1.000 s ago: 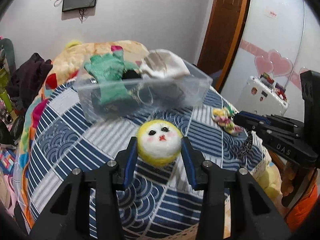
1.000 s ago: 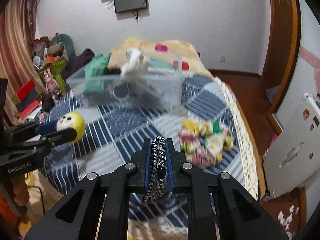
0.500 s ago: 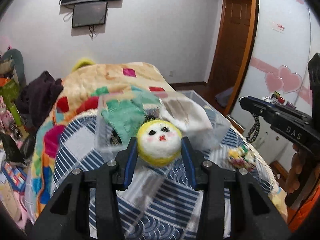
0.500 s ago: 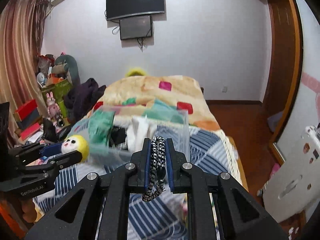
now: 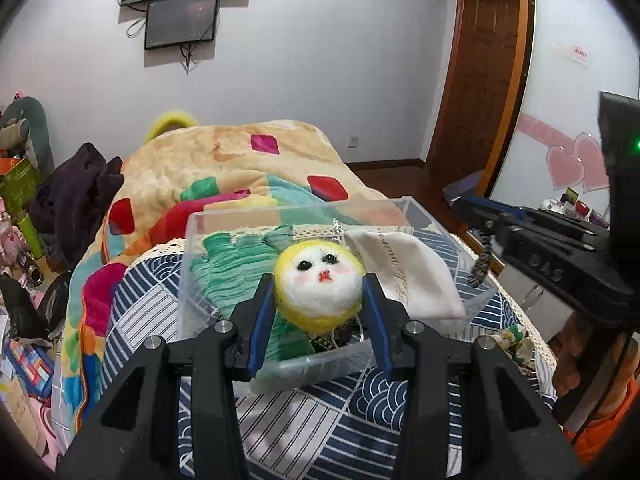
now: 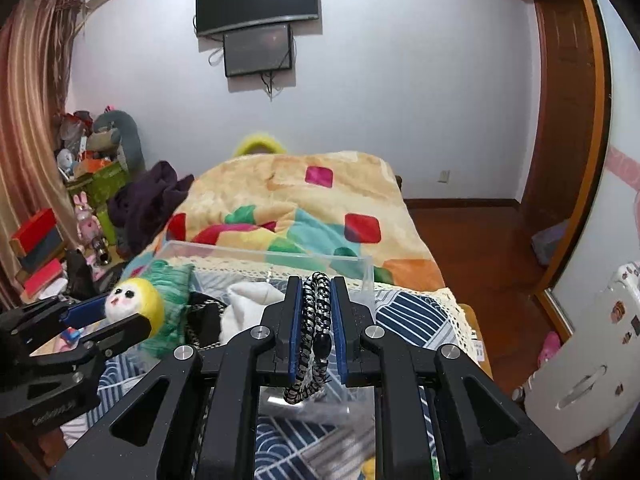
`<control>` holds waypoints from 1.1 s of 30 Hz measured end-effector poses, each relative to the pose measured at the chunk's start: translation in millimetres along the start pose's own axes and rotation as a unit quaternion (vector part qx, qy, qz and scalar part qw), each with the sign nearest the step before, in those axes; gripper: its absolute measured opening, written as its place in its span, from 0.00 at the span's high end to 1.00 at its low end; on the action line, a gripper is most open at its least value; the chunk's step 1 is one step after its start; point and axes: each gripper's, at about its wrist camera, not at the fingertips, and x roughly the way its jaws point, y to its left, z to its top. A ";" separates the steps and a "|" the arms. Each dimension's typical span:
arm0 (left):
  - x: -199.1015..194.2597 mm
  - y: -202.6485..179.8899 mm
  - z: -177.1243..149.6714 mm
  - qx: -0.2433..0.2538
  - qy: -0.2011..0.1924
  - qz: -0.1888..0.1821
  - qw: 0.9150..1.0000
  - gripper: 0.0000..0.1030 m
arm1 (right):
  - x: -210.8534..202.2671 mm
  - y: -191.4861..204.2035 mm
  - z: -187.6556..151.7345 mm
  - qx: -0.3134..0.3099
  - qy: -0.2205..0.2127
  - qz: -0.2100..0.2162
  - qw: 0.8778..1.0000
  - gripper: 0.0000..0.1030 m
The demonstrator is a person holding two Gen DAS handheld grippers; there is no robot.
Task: Organize soft objects
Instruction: 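Place the ball with the left tool into the box while the right tool drops the bracelet in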
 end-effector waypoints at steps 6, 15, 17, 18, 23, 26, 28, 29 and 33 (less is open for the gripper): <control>22.9 -3.9 -1.2 0.020 0.017 0.010 1.000 0.59 | 24.5 -7.2 -6.8 0.004 0.046 -0.002 0.999 0.88; 38.1 -1.3 -4.3 0.018 0.036 0.012 0.999 0.57 | 32.7 -12.6 -16.5 0.002 0.079 0.004 0.997 0.84; 37.2 -1.7 -4.9 0.018 0.037 0.010 0.999 0.56 | 30.0 -12.1 -16.0 -0.004 0.078 -0.001 0.997 0.83; 36.5 -1.9 -5.0 0.018 0.037 0.009 0.999 0.56 | 29.4 -11.6 -15.5 -0.008 0.078 0.000 0.997 0.78; 27.5 -1.2 -7.4 0.015 0.034 0.002 0.999 0.49 | 22.7 -8.3 -13.3 -0.018 0.069 -0.003 0.997 0.64; 16.0 -1.5 -7.0 0.013 0.023 -0.004 1.000 0.45 | 16.4 -6.2 -11.6 -0.025 0.058 -0.006 0.998 0.57; 10.1 -1.6 -5.1 0.012 0.016 -0.007 1.000 0.44 | 13.6 -6.0 -10.1 -0.026 0.050 -0.009 0.998 0.52; 5.0 -1.6 -4.1 0.011 0.011 -0.008 1.000 0.43 | 11.3 -6.4 -9.2 -0.025 0.045 -0.009 0.999 0.50; -12.6 -3.0 -1.8 0.011 -0.007 -0.009 1.000 0.38 | 1.1 -7.1 -5.7 -0.023 0.029 -0.009 0.999 0.46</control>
